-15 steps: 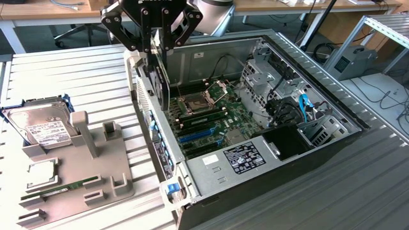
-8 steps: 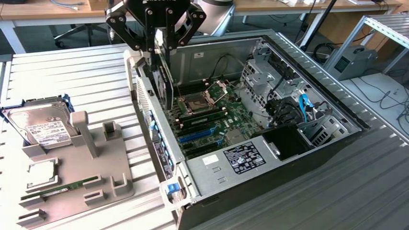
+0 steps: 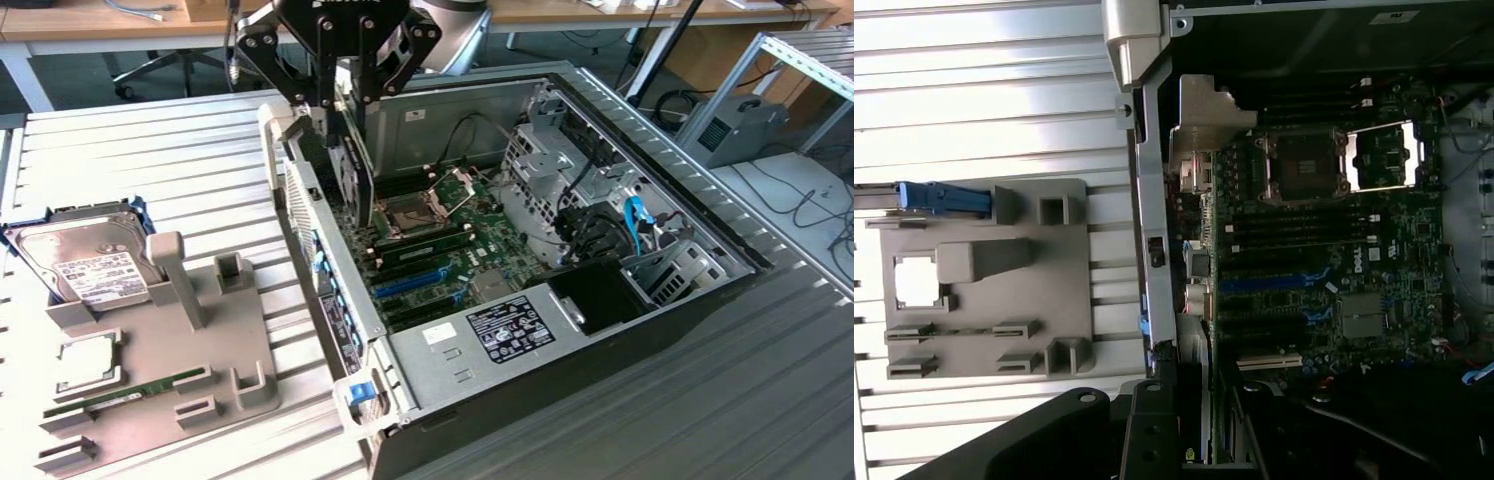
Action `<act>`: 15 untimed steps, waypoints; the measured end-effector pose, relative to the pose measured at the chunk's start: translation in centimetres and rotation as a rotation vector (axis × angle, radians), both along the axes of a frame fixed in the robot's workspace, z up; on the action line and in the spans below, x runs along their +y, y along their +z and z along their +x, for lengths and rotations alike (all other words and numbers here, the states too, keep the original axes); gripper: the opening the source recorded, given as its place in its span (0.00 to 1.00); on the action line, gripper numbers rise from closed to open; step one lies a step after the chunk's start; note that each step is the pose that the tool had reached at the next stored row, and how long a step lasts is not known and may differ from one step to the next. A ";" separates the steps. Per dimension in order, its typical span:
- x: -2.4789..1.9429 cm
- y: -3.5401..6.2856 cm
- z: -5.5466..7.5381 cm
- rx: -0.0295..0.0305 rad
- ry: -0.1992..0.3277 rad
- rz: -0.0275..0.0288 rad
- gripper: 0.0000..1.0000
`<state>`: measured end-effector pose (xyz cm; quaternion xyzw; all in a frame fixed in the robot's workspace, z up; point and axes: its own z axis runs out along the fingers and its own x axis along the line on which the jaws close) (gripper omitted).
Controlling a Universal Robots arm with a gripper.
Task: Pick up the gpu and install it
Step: 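Pick up the gpu and move the gpu toward the slot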
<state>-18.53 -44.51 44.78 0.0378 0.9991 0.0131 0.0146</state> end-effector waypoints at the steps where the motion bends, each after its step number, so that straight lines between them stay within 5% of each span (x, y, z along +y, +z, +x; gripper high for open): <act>1: 0.00 -0.01 0.1 0.0000 0.000 0.0001 0.26; 15: 0.00 -0.47 1.0 0.0000 0.000 0.0000 0.26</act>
